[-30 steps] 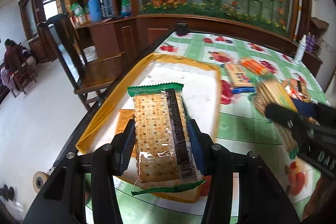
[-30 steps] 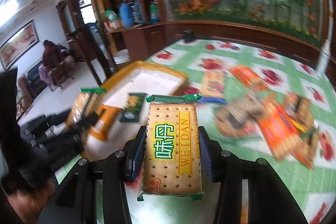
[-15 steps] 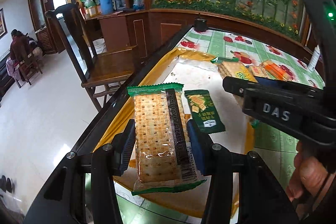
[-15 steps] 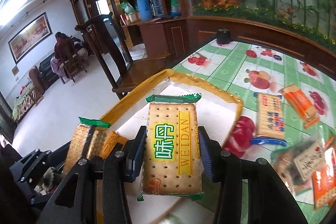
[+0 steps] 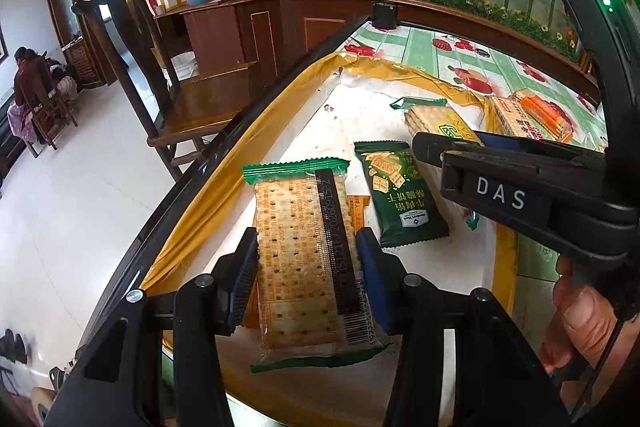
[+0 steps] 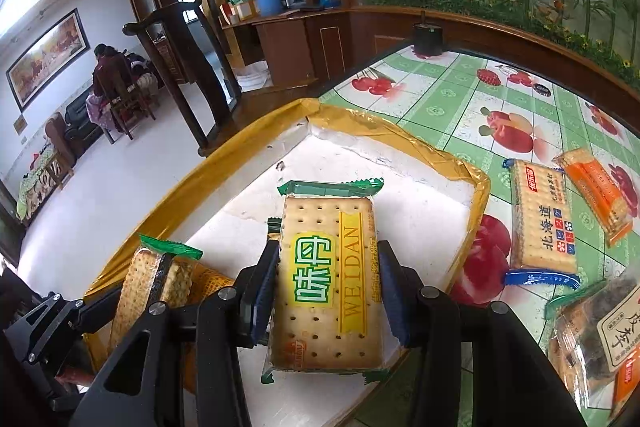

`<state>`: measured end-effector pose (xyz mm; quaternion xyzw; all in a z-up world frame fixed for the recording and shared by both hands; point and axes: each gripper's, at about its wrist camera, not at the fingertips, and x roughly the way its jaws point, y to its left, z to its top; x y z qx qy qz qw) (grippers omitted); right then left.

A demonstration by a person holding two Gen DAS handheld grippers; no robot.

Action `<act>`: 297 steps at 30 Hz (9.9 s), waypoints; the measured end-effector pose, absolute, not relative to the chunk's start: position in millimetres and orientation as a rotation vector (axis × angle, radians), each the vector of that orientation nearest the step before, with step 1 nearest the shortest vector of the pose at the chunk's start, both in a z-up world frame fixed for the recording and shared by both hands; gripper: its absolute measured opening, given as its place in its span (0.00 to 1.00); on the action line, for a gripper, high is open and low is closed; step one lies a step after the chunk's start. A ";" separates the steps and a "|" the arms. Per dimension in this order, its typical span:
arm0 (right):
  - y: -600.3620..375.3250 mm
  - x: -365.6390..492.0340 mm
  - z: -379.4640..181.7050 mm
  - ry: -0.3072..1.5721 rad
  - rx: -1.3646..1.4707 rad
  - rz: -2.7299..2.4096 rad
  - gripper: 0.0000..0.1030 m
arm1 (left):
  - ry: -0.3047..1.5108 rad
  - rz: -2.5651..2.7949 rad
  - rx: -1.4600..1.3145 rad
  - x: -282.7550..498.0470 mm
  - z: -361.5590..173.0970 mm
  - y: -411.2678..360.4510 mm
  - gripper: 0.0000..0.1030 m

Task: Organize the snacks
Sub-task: 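Lower both packs into the tray and open both tools, then grasp the clear plum-candy bag with the left tool while the right grasps the orange cracker pack, then carry both packs into the tray and open both tools, then grasp the round biscuit pack with the left tool while the right grasps the dark-striped cracker pack, then carry both packs over the yellow-rimmed tray, lower them in, and open both tools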

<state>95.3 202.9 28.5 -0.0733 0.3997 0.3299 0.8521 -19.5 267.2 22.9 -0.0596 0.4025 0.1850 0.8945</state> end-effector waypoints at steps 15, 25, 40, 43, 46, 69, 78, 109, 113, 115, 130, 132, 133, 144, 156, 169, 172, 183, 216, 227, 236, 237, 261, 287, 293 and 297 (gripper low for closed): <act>145.7 80.7 53.6 0.797 -0.054 0.639 0.68 | 0.823 0.383 -0.106 -24.5 40.8 249.3 0.81; 2.1 57.9 62.2 0.753 0.047 0.432 0.69 | 0.776 0.212 -0.053 -11.2 66.3 175.5 0.80; -75.8 84.8 41.6 0.725 -0.166 0.372 0.72 | 0.805 -0.036 0.143 78.8 57.0 68.9 0.80; -61.6 92.2 34.2 0.723 -0.260 0.411 0.72 | 0.814 -0.058 0.160 91.9 55.3 66.0 0.80; -49.6 97.0 26.4 0.728 -0.359 0.393 0.73 | 0.812 -0.071 0.198 102.4 52.3 60.7 0.80; -71.6 114.9 11.9 0.849 -0.167 0.449 0.54 | 0.897 -0.298 0.245 125.7 34.5 27.6 0.82; -88.2 104.8 15.0 0.869 -0.069 0.443 0.53 | 0.916 -0.286 0.183 127.3 23.1 31.6 0.54; -78.5 1.4 65.9 0.746 0.026 0.498 0.53 | 0.717 0.042 0.014 -25.5 80.3 139.8 0.46; -57.0 -2.7 69.9 0.742 0.006 0.526 0.53 | 0.715 0.085 -0.016 -36.1 79.0 165.2 0.46; -46.5 -5.3 70.1 0.742 0.002 0.544 0.53 | 0.713 0.104 -0.029 -39.8 78.5 176.4 0.46; 65.3 5.7 78.0 0.748 -0.085 0.724 0.53 | 0.731 0.226 -0.110 -45.4 67.2 244.6 0.46; 78.2 11.4 78.4 0.748 -0.087 0.742 0.53 | 0.735 0.242 -0.120 -44.6 64.6 252.0 0.46; 87.4 16.7 78.9 0.751 -0.084 0.753 0.53 | 0.740 0.247 -0.124 -43.6 63.0 255.0 0.46; 166.9 71.2 56.2 0.816 -0.098 0.763 0.53 | 0.794 0.270 -0.161 -26.3 41.4 272.4 0.46; 194.7 95.3 34.5 0.845 -0.131 0.741 0.53 | 0.821 0.279 -0.153 -16.1 32.8 274.4 0.46; 187.3 89.6 47.6 0.803 -0.134 0.734 0.68 | 0.799 0.331 -0.176 -23.1 48.4 275.3 0.75; 170.7 84.1 55.4 0.787 -0.116 0.721 0.68 | 0.786 0.331 -0.165 -27.7 56.6 271.2 0.76; 30.4 54.1 58.3 0.776 -0.027 0.513 0.71 | 0.764 0.150 -0.116 -17.0 75.7 194.6 0.78; -143.9 116.9 -1.0 0.944 0.020 -0.062 1.00 | 0.924 0.391 -0.228 133.9 13.6 52.7 0.89; -151.5 121.3 -0.1 0.953 0.041 -0.065 1.00 | 0.957 0.359 -0.221 146.6 14.5 35.4 0.90; -149.6 117.1 3.8 0.938 -0.003 -0.032 0.78 | 0.946 0.191 -0.101 141.6 0.5 19.7 0.82; -150.4 115.1 6.3 0.933 -0.001 -0.027 0.59 | 0.942 0.175 -0.090 138.5 1.2 21.4 0.76; -167.4 -6.3 39.2 0.820 0.150 0.189 0.56 | 0.783 0.080 -0.037 6.0 47.3 95.1 0.74; 79.6 21.4 100.4 0.728 0.019 0.664 0.56 | 0.741 0.324 -0.128 -43.4 54.8 237.8 0.74; 116.7 47.0 92.8 0.749 0.003 0.704 0.56 | 0.743 0.320 -0.127 -41.4 52.2 242.8 0.74; 141.1 68.6 79.7 0.775 -0.015 0.725 0.56 | 0.754 0.306 -0.122 -37.9 49.5 239.2 0.74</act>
